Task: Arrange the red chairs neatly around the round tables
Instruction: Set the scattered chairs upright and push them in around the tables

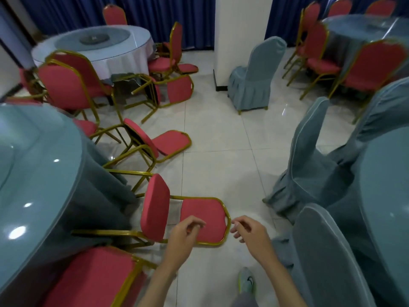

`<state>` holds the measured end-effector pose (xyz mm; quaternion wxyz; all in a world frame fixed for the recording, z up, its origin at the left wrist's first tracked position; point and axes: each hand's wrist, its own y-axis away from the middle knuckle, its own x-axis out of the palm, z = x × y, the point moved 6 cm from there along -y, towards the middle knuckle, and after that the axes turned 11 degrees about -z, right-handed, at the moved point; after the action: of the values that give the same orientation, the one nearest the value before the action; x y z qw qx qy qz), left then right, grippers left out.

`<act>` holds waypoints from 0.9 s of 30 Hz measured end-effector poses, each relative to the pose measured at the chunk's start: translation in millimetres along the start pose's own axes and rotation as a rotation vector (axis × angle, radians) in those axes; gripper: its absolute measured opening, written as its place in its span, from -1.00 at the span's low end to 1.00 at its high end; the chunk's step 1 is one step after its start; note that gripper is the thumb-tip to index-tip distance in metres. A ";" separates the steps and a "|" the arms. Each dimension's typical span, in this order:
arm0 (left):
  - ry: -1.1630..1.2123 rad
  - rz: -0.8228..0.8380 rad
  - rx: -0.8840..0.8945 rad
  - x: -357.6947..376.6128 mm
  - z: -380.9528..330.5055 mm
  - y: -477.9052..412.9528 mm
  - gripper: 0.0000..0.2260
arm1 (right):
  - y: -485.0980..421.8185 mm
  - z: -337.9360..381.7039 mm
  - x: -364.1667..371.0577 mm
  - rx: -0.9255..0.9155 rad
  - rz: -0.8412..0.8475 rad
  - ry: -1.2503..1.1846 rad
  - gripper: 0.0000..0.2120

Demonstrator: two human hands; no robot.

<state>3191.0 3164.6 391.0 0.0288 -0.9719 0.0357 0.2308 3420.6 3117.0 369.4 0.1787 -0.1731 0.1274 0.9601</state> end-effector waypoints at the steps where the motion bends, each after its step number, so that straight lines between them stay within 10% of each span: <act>1: 0.009 -0.016 -0.038 7.9 2.1 -11.0 -0.76 | -16.4 -2.4 -7.0 0.003 0.019 0.006 -0.82; 16: 0.144 -0.114 -0.449 85.7 60.2 -107.5 -0.82 | -189.7 -40.6 -36.4 0.199 0.113 -0.030 -0.83; 27: 0.187 -0.074 -0.627 188.1 227.2 -177.5 -0.79 | -278.4 -220.5 48.5 0.353 0.149 0.032 -0.86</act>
<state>3271.8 3347.3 110.6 -0.2670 -0.9510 -0.0698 0.1392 3549.2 3315.5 100.0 0.1327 -0.1442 0.3090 0.9306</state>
